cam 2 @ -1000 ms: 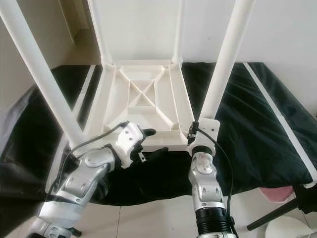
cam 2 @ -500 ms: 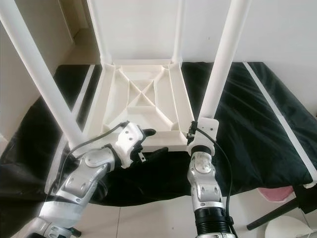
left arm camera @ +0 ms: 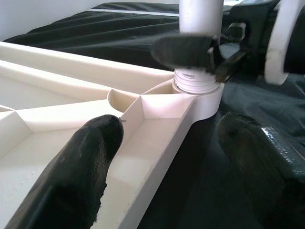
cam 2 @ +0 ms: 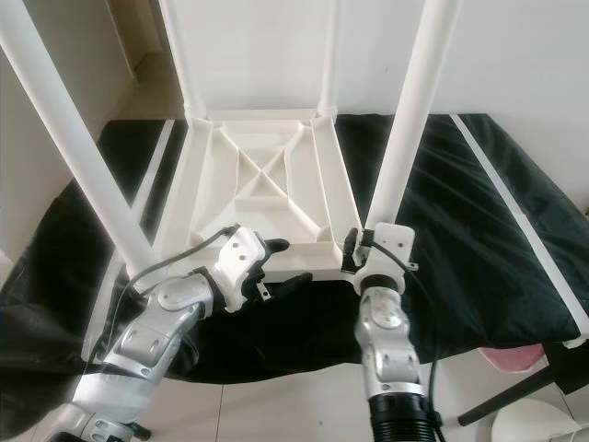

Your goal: Building children table

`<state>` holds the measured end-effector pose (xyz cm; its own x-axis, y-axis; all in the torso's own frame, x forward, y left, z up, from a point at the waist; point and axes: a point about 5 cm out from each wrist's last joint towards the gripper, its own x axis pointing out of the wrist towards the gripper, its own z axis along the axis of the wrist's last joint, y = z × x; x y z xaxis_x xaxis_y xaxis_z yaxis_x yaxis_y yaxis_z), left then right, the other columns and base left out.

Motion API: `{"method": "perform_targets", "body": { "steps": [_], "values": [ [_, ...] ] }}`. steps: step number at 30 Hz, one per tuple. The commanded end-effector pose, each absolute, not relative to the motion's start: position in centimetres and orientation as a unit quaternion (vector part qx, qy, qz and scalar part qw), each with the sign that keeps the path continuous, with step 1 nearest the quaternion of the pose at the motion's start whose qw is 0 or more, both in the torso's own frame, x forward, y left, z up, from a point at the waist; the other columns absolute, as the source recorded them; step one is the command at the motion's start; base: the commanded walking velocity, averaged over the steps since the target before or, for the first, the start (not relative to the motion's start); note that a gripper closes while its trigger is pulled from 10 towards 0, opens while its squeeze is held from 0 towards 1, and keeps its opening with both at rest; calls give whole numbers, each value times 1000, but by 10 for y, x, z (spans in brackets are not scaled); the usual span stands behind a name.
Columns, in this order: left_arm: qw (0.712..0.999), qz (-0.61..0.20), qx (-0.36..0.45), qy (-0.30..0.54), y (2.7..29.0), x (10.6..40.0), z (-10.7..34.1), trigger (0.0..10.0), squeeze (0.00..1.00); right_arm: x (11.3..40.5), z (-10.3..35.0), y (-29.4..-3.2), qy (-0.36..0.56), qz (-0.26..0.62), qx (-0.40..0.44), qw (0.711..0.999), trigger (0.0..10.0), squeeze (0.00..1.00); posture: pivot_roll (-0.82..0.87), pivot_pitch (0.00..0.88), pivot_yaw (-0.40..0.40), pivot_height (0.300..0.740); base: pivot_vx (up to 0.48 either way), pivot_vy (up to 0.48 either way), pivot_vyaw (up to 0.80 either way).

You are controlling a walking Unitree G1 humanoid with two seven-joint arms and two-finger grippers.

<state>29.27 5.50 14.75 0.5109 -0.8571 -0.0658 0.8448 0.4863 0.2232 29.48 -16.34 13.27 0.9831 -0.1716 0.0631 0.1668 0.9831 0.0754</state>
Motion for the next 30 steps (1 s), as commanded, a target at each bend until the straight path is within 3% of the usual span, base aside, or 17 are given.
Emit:
{"method": "perform_targets", "body": {
  "steps": [1, 5, 6, 10, 11, 12, 26, 27, 30],
  "values": [
    [865, -487, 113, -31, 56, 293, 150, 10000, 0, 293, 132, -164, -39, -71, 44, 996, 10000, 1000, -36, 25, -14, 740, 0, 0, 0],
    [858, -499, 115, -25, 55, 287, 146, 10000, 0, 292, 129, -172, -38, 16, 39, 998, 10000, 1000, -43, 28, -9, 740, 0, 0, 0],
    [853, -509, 117, -20, 53, 283, 143, 10000, 0, 293, 127, -176, -37, 83, 15, 996, 10000, 1000, -45, 29, -6, 740, 0, 0, 0],
    [851, -512, 118, -19, 52, 282, 142, 10000, 0, 298, 128, -183, -28, 121, -2, 992, 10000, 1000, -45, 28, -5, 740, 0, 0, 0],
    [850, -513, 119, -19, 51, 283, 142, 10000, 0, 301, 130, -185, -30, 134, -10, 990, 10000, 871, -47, 28, -3, 740, 0, 0, 0],
    [850, -513, 120, -19, 51, 283, 142, 10000, 0, 303, 132, -186, -30, 148, -15, 988, 10000, 0, -48, 29, -2, 740, 0, 0, 0],
    [846, -518, 123, -24, 45, 284, 145, 10000, 0, 321, 131, -177, -6, 271, -60, 961, 10000, 0, -54, 34, -5, 740, 0, 0, 0],
    [846, -518, 122, -24, 45, 284, 145, 10000, 0, 318, 127, -178, 1, 276, -59, 959, 0, 0, -55, 34, -5, 740, 0, 0, 0],
    [847, -518, 121, -25, 44, 283, 145, 10000, 0, 311, 120, -181, 16, 282, -61, 957, 0, 0, -56, 36, -4, 740, 0, 0, 0]
  ]
}}
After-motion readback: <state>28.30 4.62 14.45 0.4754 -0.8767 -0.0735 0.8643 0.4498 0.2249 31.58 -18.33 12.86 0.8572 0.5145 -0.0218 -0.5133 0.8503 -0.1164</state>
